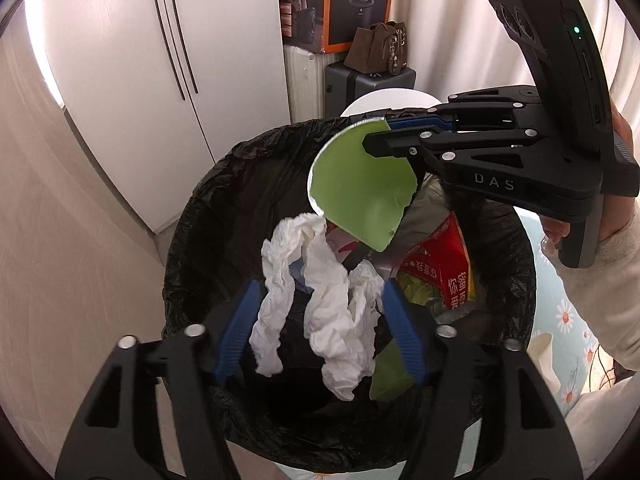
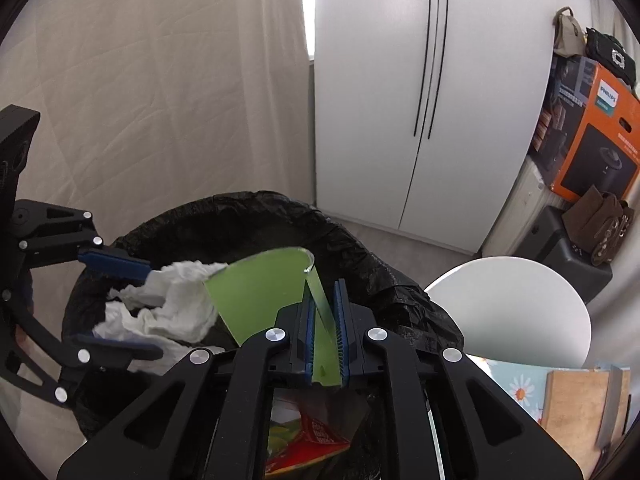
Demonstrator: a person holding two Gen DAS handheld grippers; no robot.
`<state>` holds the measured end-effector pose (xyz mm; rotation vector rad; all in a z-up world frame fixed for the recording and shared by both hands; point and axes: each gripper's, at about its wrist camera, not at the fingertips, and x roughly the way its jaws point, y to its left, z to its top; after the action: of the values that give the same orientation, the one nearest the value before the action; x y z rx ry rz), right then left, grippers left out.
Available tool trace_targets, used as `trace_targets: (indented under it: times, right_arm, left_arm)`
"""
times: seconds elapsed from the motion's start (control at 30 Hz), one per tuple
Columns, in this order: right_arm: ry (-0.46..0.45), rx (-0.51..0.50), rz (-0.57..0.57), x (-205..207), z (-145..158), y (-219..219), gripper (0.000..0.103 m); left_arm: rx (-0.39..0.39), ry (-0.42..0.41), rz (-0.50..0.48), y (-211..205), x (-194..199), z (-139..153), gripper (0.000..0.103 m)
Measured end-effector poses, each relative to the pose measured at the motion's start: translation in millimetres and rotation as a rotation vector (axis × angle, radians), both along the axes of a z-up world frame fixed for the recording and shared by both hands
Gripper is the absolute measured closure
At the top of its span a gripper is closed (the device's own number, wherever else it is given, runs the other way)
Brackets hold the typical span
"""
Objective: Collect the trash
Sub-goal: 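Open both tools to drop the tissue and green piece into the bin, then move both tools back toward the white paper cup and last tissue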
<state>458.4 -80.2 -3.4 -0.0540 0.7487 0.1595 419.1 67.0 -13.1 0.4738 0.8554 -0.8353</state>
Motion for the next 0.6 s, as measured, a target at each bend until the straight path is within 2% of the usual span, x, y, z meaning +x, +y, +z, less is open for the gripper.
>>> trace_targets:
  times: [0.03, 0.07, 0.1, 0.17, 0.23, 0.37, 0.6]
  right_arm:
    - [-0.015, 0.013, -0.002, -3, 3, -2, 0.062]
    - [-0.031, 0.022, -0.002, -6, 7, -2, 0.054]
    - [-0.051, 0.019, -0.004, -11, 12, -2, 0.045]
    - [-0.077, 0.004, -0.027, -16, 20, -3, 0.039]
    - [-0.097, 0.005, -0.055, -20, 26, -7, 0.022]
    - [-0.090, 0.009, -0.082, -34, 35, -10, 0.019]
    - [-0.053, -0.044, -0.109, -78, 42, -7, 0.017]
  left_arm:
    - [-0.017, -0.004, 0.007, 3, -2, 1, 0.014]
    - [-0.032, -0.002, 0.014, 6, -3, 3, 0.014]
    - [-0.042, -0.006, 0.024, 10, -4, 6, 0.013]
    - [-0.052, -0.023, 0.051, 14, -6, 12, 0.007]
    - [-0.070, -0.023, 0.066, 20, -13, 19, 0.006]
    - [-0.080, -0.024, 0.110, 31, -27, 28, 0.006]
    - [-0.114, 0.007, 0.200, 60, -55, 39, 0.006]
